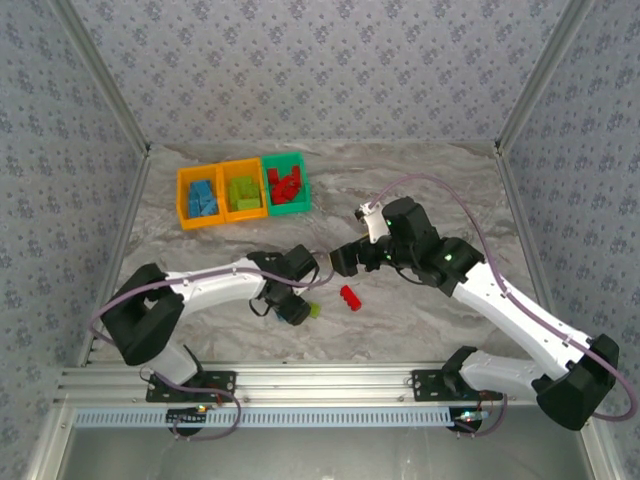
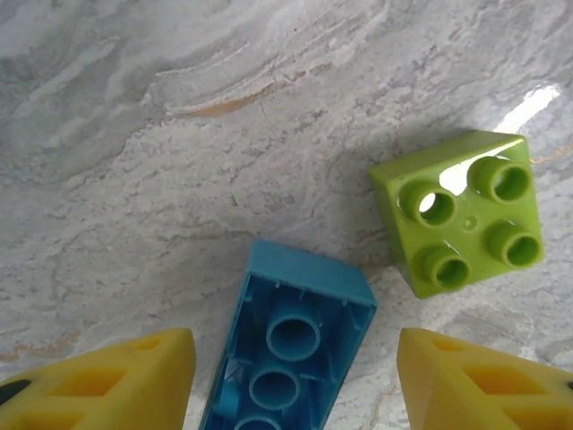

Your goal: Sort the legos into containers by color

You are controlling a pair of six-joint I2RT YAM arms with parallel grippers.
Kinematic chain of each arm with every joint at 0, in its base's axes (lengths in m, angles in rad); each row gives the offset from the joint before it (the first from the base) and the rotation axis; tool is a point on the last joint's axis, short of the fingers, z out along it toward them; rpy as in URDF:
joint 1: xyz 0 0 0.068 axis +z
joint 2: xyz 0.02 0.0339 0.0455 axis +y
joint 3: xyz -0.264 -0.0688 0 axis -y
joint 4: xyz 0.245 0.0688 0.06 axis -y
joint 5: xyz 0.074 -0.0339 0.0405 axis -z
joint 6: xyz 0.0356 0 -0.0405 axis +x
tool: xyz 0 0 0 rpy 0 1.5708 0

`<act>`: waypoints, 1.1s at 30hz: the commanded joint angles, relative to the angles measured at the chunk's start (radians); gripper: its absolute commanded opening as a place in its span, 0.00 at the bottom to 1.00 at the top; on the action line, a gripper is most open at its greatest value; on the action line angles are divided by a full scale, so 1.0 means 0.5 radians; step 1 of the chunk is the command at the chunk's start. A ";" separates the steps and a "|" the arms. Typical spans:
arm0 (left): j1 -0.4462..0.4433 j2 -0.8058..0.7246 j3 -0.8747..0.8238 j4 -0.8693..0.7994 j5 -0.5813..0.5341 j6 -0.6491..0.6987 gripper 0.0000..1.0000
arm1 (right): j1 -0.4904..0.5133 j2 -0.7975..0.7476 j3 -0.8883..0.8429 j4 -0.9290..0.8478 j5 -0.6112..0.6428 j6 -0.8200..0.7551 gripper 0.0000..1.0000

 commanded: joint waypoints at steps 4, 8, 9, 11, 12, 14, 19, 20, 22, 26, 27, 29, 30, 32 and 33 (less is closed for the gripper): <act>-0.003 0.071 0.069 -0.132 -0.046 -0.010 0.50 | -0.019 -0.057 -0.025 -0.023 0.011 0.034 1.00; -0.002 0.060 0.061 -0.138 -0.052 -0.015 0.32 | -0.023 -0.057 -0.034 -0.029 0.005 0.026 1.00; -0.003 0.051 0.057 -0.134 -0.059 -0.014 0.32 | -0.023 -0.056 -0.038 -0.030 0.006 0.026 1.00; -0.002 0.017 0.051 -0.121 -0.065 -0.017 0.33 | -0.023 -0.060 -0.041 -0.031 -0.001 0.029 1.00; -0.004 -0.006 0.051 -0.114 -0.068 -0.021 0.33 | -0.024 -0.063 -0.041 -0.033 -0.006 0.032 1.00; 0.000 -0.083 0.047 -0.111 -0.079 -0.025 0.33 | -0.023 -0.071 -0.043 -0.036 -0.009 0.034 1.00; 0.134 -0.402 0.024 0.027 -0.250 -0.055 0.34 | -0.023 -0.112 -0.040 -0.037 0.004 0.035 1.00; 0.206 -0.489 0.024 0.069 -0.315 -0.070 0.34 | -0.023 -0.121 -0.044 -0.030 0.006 0.037 1.00; 0.386 -0.641 0.028 0.163 -0.403 -0.071 0.33 | -0.023 -0.125 -0.044 -0.021 0.006 0.041 1.00; 0.880 -0.831 0.042 0.473 -0.435 -0.016 0.32 | -0.023 -0.124 -0.044 -0.008 -0.013 0.053 1.00; 0.990 -0.828 0.065 0.521 -0.449 -0.009 0.32 | -0.024 -0.125 -0.044 -0.007 -0.018 0.057 1.00; 1.210 -0.756 0.136 0.626 -0.473 0.017 0.32 | -0.023 -0.131 -0.039 -0.018 -0.021 0.063 1.00; 1.297 -0.703 0.176 0.659 -0.456 0.018 0.32 | -0.024 -0.137 -0.038 -0.025 -0.022 0.066 1.00; 1.469 -0.527 0.295 0.689 -0.401 0.005 0.32 | -0.025 -0.153 -0.042 -0.033 -0.014 0.072 1.00; 1.541 -0.427 0.368 0.685 -0.388 -0.008 0.32 | -0.023 -0.164 -0.044 -0.034 -0.015 0.077 1.00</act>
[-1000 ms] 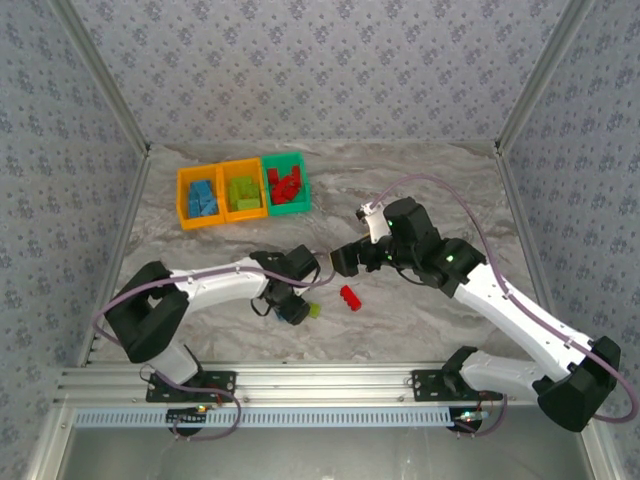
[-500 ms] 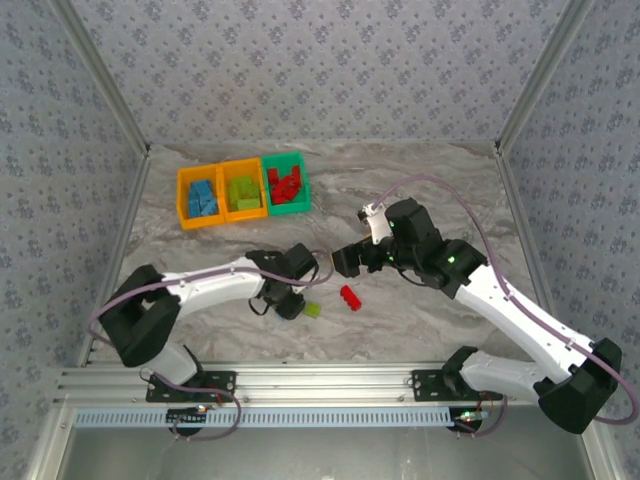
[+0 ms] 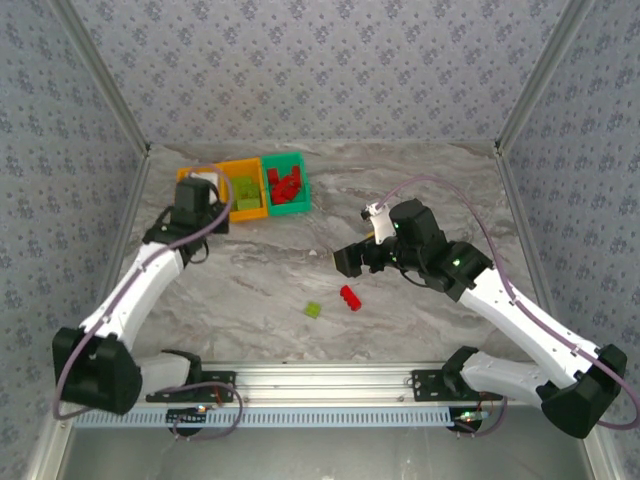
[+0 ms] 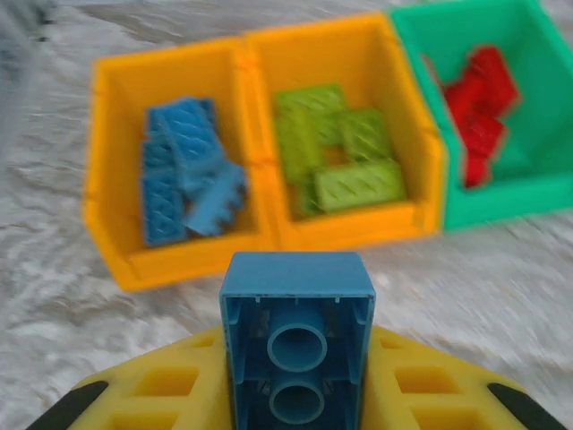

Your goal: Sort the legos into containers by color

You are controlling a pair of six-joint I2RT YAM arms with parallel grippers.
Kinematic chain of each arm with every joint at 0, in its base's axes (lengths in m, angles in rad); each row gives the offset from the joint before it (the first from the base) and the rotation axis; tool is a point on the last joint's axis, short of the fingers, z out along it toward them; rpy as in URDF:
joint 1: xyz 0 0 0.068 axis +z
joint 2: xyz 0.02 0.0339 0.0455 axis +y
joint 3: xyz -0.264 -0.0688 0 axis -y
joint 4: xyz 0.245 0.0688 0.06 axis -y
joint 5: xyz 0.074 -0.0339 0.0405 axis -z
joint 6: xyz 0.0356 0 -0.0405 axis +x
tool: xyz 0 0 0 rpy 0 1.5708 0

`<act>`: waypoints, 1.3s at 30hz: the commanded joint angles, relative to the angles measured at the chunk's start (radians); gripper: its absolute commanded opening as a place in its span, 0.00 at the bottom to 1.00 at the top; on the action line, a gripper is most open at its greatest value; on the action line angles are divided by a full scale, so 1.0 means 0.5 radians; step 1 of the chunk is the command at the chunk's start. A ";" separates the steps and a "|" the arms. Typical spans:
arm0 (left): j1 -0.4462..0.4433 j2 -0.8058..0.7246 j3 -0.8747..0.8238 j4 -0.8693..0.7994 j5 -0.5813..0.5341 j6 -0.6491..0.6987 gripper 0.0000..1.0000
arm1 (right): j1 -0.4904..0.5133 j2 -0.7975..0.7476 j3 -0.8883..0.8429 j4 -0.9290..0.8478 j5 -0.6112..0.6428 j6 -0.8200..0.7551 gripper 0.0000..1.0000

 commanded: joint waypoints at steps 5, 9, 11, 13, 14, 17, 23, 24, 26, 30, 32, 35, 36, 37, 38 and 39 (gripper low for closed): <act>0.301 0.697 0.581 0.018 -0.101 -0.051 0.32 | -0.007 -0.106 -0.022 -0.053 -0.010 0.055 1.00; 0.352 1.020 0.867 -0.020 -0.274 -0.087 0.32 | -0.009 -0.138 -0.022 -0.069 -0.003 0.061 1.00; 0.361 1.126 0.961 -0.014 -0.296 -0.062 0.35 | -0.009 -0.150 -0.016 -0.078 0.001 0.067 1.00; 0.368 1.215 1.051 -0.039 -0.265 -0.047 0.38 | -0.007 -0.160 -0.017 -0.091 0.013 0.069 1.00; 0.369 1.250 1.094 -0.061 -0.253 -0.045 0.41 | -0.007 -0.167 -0.021 -0.092 0.021 0.069 1.00; 0.374 1.278 1.140 -0.099 -0.223 -0.047 0.55 | -0.008 -0.169 -0.022 -0.088 0.031 0.079 1.00; 0.366 0.995 0.898 -0.062 -0.023 -0.154 0.61 | -0.007 -0.156 -0.051 -0.040 0.063 0.102 1.00; 0.354 0.875 0.802 -0.030 0.047 -0.191 0.61 | -0.008 -0.155 -0.063 -0.027 0.084 0.109 1.00; 0.299 0.627 0.624 0.029 0.167 -0.248 0.60 | -0.009 -0.133 -0.088 -0.016 0.171 0.131 1.00; 0.044 0.125 0.373 0.006 0.278 -0.196 0.60 | 0.004 -0.020 -0.117 -0.073 0.379 0.179 1.00; -0.155 -0.106 0.280 -0.050 0.294 -0.064 0.60 | 0.021 0.052 -0.141 -0.093 0.426 0.208 1.00; -0.502 -0.360 0.200 -0.184 0.328 0.209 0.61 | 0.068 0.146 -0.199 -0.071 0.427 0.242 1.00; -0.623 -0.429 0.189 -0.255 0.349 0.311 0.61 | 0.085 0.177 -0.231 -0.058 0.432 0.264 1.00; -0.716 -0.480 0.178 -0.306 0.379 0.399 0.61 | 0.102 0.205 -0.255 -0.043 0.436 0.273 1.00; -0.820 -0.541 0.163 -0.362 0.436 0.516 0.61 | 0.120 0.236 -0.287 -0.022 0.436 0.296 0.99; -0.921 -0.597 0.146 -0.434 0.533 0.662 0.62 | 0.137 0.269 -0.311 -0.002 0.437 0.317 0.98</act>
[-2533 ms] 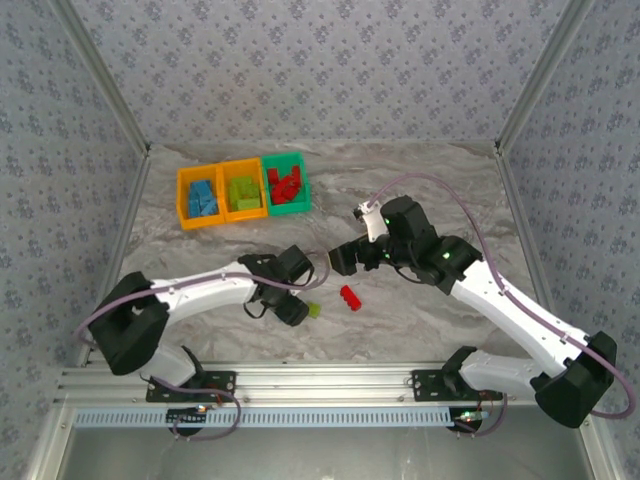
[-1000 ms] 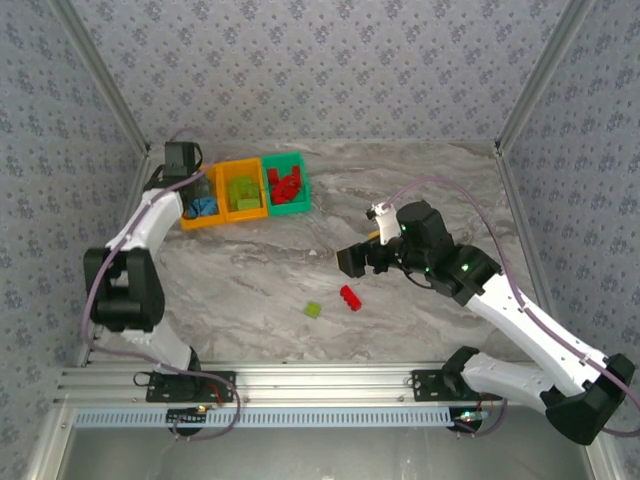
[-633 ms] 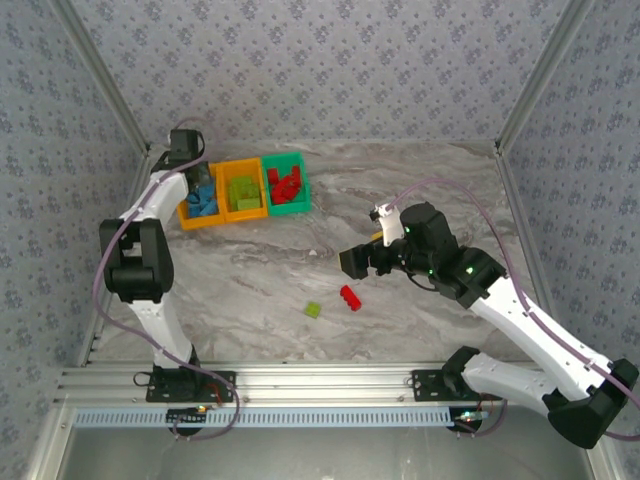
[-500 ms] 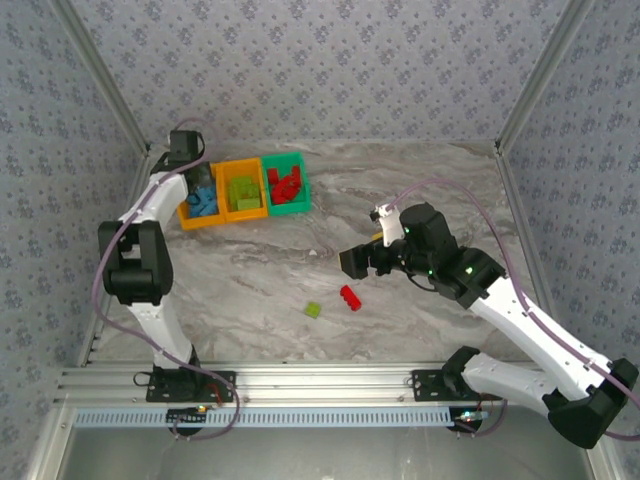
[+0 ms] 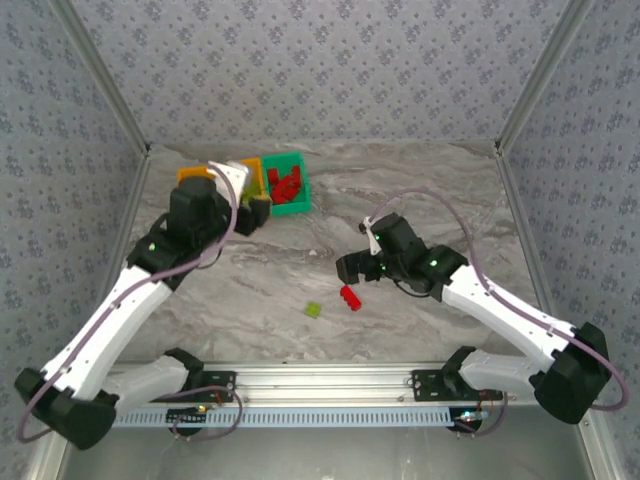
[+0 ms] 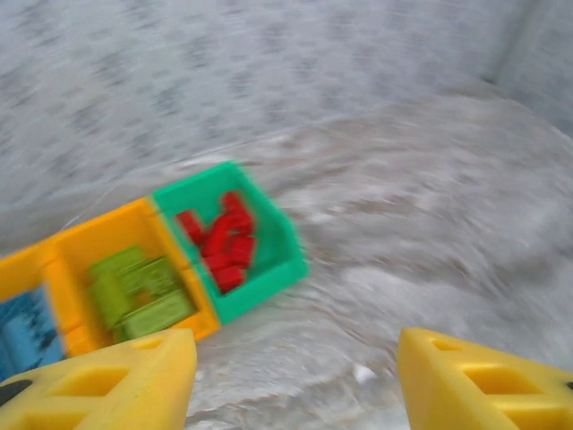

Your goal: Sort the legos into containers by color

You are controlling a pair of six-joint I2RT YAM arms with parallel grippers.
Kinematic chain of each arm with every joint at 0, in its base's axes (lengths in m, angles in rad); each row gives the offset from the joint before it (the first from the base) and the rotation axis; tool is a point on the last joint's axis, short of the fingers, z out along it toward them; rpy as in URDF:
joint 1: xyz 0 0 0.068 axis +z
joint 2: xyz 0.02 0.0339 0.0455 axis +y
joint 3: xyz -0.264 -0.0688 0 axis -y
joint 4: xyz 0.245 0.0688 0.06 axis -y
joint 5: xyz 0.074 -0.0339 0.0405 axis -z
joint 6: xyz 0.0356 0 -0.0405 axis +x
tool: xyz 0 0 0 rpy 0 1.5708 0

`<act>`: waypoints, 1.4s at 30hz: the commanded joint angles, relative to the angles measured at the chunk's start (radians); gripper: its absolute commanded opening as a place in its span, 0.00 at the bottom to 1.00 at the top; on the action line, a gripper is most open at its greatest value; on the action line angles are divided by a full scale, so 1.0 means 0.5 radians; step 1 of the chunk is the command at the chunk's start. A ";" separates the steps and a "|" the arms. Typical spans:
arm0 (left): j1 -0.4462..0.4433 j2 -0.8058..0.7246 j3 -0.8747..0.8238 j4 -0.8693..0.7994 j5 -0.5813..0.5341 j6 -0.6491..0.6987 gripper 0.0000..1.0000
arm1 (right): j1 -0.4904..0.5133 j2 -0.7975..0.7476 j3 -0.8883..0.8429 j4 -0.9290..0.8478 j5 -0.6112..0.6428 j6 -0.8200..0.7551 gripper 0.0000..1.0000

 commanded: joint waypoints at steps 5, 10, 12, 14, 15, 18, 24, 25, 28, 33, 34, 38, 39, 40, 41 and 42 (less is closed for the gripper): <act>-0.569 -0.293 -0.241 -0.599 0.495 1.015 0.68 | 0.113 0.222 -0.175 0.107 0.069 0.135 0.91; -0.642 -0.347 -0.441 -0.611 0.532 1.202 0.88 | 0.161 0.439 -0.223 0.161 0.093 0.113 0.82; -0.641 -0.346 -0.501 -0.541 0.539 1.250 0.99 | 0.172 0.533 -0.241 0.199 0.100 0.104 0.80; -0.642 -0.332 -0.531 -0.505 0.557 1.282 0.99 | 0.173 0.637 -0.239 0.223 0.073 0.103 0.74; -0.641 -0.319 -0.532 -0.506 0.559 1.296 0.99 | 0.175 0.685 -0.231 0.237 0.053 0.104 0.68; -0.638 -0.280 -0.524 -0.520 0.525 1.331 0.99 | 0.190 0.756 -0.240 0.289 0.076 0.135 0.50; -0.634 -0.341 -0.609 -0.505 0.395 1.367 0.99 | 0.195 0.578 -0.261 0.312 0.178 0.156 0.21; -0.627 -0.374 -0.630 -0.460 0.375 1.367 0.99 | 0.194 0.495 -0.274 0.348 0.186 0.146 0.21; -0.583 -0.517 -0.710 -0.320 0.349 1.361 0.99 | 0.186 0.219 -0.330 0.572 0.206 0.082 0.20; -0.479 -0.761 -0.850 -0.120 0.367 1.355 0.99 | 0.163 -0.046 -0.436 1.243 0.193 -0.128 0.21; -0.466 -0.805 -0.878 -0.087 0.369 1.348 0.99 | 0.152 -0.047 -0.446 1.380 0.174 -0.162 0.21; -0.436 -0.924 -0.970 0.015 0.302 1.345 0.99 | 0.102 0.127 -0.314 1.661 0.107 -0.265 0.21; -0.422 -0.939 -0.988 0.035 0.274 1.345 0.99 | 0.084 0.214 -0.242 1.671 0.093 -0.287 0.21; -0.408 -0.945 -1.000 0.049 0.253 1.348 0.99 | 0.062 0.304 -0.153 1.665 0.071 -0.309 0.20; -0.392 -0.944 -1.011 0.053 0.252 1.348 0.99 | 0.048 0.403 -0.077 1.662 0.066 -0.337 0.20; -0.375 -0.934 -1.019 0.051 0.262 1.354 0.99 | 0.030 0.509 0.009 1.662 0.074 -0.350 0.20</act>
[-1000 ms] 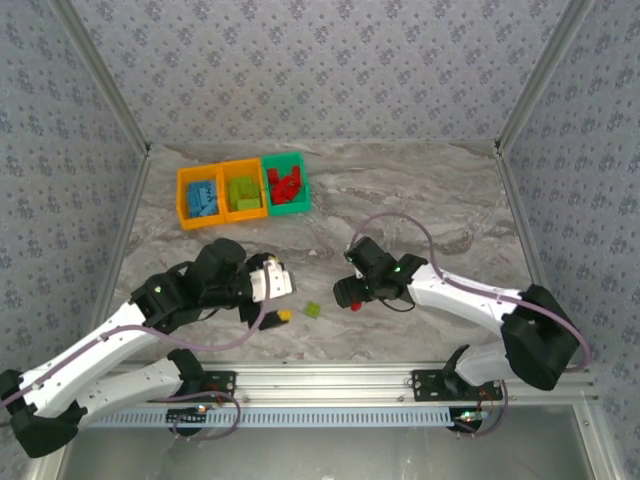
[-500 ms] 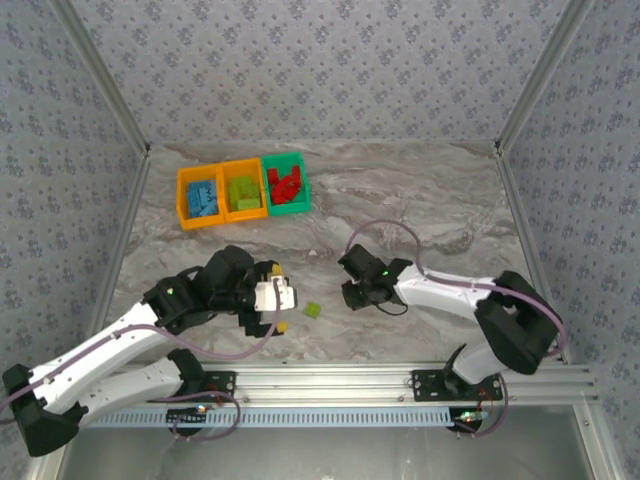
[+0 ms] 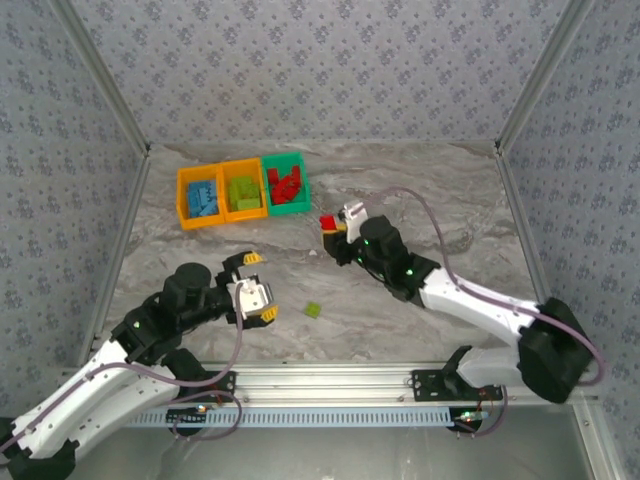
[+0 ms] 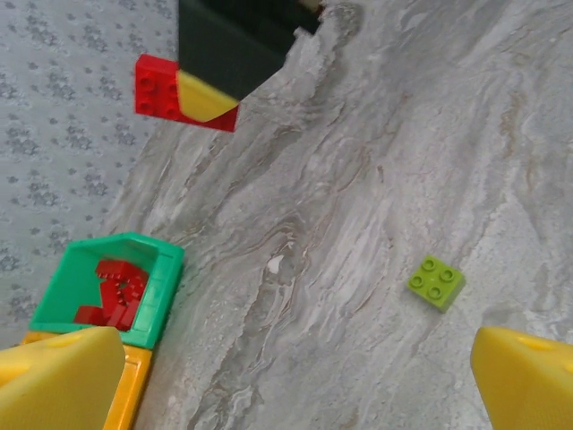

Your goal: Sort the legos into containers by color

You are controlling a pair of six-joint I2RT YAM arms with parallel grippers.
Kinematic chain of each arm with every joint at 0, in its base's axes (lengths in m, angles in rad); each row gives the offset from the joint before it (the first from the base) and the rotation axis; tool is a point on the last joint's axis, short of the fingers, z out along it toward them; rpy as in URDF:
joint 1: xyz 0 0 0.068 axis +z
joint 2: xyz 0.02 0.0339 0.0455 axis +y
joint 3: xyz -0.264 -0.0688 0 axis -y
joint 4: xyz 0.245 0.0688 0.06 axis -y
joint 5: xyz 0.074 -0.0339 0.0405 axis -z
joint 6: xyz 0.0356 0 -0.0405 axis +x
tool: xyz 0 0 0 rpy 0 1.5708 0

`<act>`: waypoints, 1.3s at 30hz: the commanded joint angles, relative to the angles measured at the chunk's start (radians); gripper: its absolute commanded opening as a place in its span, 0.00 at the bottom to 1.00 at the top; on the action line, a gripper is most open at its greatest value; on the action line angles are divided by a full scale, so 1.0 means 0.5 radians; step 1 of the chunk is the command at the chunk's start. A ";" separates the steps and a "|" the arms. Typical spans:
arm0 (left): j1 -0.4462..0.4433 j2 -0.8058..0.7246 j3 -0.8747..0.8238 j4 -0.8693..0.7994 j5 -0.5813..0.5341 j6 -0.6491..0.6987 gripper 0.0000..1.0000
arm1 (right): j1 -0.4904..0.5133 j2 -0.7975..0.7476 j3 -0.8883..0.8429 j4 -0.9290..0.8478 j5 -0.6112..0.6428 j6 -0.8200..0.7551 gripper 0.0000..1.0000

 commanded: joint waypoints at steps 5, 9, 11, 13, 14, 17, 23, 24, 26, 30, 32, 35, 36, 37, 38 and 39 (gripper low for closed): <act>0.061 0.151 0.012 0.034 0.000 0.025 0.99 | -0.156 0.726 0.639 0.126 -0.041 -0.169 0.20; 0.057 0.270 0.025 -0.030 0.001 0.058 0.99 | -0.201 1.150 1.078 0.011 0.057 -0.264 0.20; 0.059 0.320 0.037 -0.053 0.003 0.065 0.99 | -0.223 1.339 1.266 -0.096 0.057 -0.271 0.22; 0.057 0.360 0.038 -0.056 0.012 0.058 0.99 | -0.233 1.516 1.487 -0.202 0.053 -0.293 0.25; 0.055 0.371 0.037 -0.057 0.018 0.059 0.99 | -0.233 1.578 1.570 -0.241 0.064 -0.314 0.27; 0.055 0.414 0.037 -0.057 0.038 0.050 0.99 | -0.237 1.742 1.797 -0.368 0.127 -0.369 0.38; 0.053 0.446 0.033 -0.041 0.061 0.031 0.99 | -0.256 1.785 1.935 -0.480 0.125 -0.367 0.53; 0.056 0.447 0.032 -0.041 0.061 0.032 0.99 | -0.257 1.757 1.914 -0.484 0.119 -0.362 0.53; 0.055 0.454 0.031 -0.039 0.053 0.036 0.99 | -0.257 1.672 1.850 -0.495 0.096 -0.344 0.53; 0.056 0.471 0.036 -0.032 0.022 -0.013 0.99 | -0.257 1.343 1.507 -0.415 0.054 -0.312 0.54; 0.056 0.491 0.061 -0.020 -0.011 -0.105 0.99 | -0.263 1.136 1.304 -0.392 0.023 -0.300 0.55; 0.057 0.542 0.153 -0.024 -0.107 -0.342 0.99 | -0.280 0.789 0.980 -0.386 -0.076 -0.268 0.62; 0.058 0.565 0.202 -0.046 -0.124 -0.417 0.99 | -0.288 0.669 0.877 -0.399 -0.110 -0.247 0.64; 0.050 0.593 0.258 -0.073 -0.122 -0.500 0.99 | -0.295 0.549 0.776 -0.429 -0.148 -0.231 0.68; 0.033 0.614 0.314 -0.089 -0.122 -0.596 0.99 | -0.299 0.441 0.663 -0.464 -0.179 -0.223 0.71; 0.022 0.649 0.373 -0.101 -0.119 -0.731 0.97 | -0.297 0.328 0.575 -0.536 -0.204 -0.218 0.74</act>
